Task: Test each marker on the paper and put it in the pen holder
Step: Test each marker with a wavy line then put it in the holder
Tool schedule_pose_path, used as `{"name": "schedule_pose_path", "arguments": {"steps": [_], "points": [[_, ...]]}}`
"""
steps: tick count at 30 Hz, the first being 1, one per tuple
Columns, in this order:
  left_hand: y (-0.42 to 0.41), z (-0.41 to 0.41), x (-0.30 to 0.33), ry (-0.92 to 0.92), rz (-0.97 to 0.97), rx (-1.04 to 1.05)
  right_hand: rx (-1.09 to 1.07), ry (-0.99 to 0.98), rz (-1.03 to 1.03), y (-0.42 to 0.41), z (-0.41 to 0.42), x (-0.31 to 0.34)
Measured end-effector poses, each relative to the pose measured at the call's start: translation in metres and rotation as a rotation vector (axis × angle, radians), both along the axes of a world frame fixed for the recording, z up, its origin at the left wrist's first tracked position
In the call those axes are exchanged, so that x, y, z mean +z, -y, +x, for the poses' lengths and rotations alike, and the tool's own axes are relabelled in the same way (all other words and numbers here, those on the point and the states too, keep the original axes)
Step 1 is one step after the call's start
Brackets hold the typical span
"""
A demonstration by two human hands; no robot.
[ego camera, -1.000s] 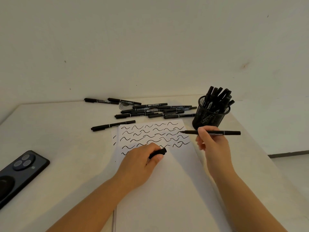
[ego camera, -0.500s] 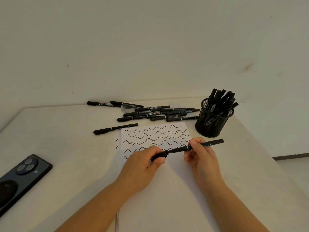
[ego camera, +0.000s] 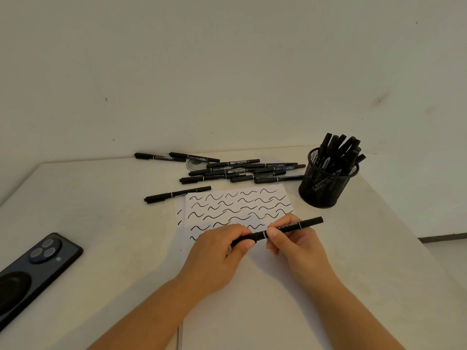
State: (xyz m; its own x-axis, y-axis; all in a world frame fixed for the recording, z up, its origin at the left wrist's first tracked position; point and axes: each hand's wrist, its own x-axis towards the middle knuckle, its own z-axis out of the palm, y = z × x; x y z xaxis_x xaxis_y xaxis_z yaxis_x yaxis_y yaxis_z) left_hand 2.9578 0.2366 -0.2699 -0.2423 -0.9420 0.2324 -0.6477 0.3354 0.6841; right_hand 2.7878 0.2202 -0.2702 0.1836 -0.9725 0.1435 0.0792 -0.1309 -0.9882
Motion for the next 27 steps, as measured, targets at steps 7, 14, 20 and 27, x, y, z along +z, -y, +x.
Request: {"name": "schedule_pose_path", "arguments": {"steps": [7, 14, 20, 27], "points": [[-0.004, -0.004, 0.006, 0.052, 0.033, -0.026, 0.087, 0.023, 0.015, 0.001, -0.004, -0.002], [-0.004, -0.001, 0.007, -0.049, 0.101, -0.051, 0.129, 0.012, -0.004, 0.000, -0.002, 0.002], [0.000, -0.001, 0.004, -0.123, 0.114, 0.020, -0.012, -0.066, 0.006, 0.002, 0.005, -0.001], [0.005, 0.010, 0.004, -0.119, 0.054, 0.192, -0.391, -0.351, -0.183, 0.000, 0.004, -0.004]]}}
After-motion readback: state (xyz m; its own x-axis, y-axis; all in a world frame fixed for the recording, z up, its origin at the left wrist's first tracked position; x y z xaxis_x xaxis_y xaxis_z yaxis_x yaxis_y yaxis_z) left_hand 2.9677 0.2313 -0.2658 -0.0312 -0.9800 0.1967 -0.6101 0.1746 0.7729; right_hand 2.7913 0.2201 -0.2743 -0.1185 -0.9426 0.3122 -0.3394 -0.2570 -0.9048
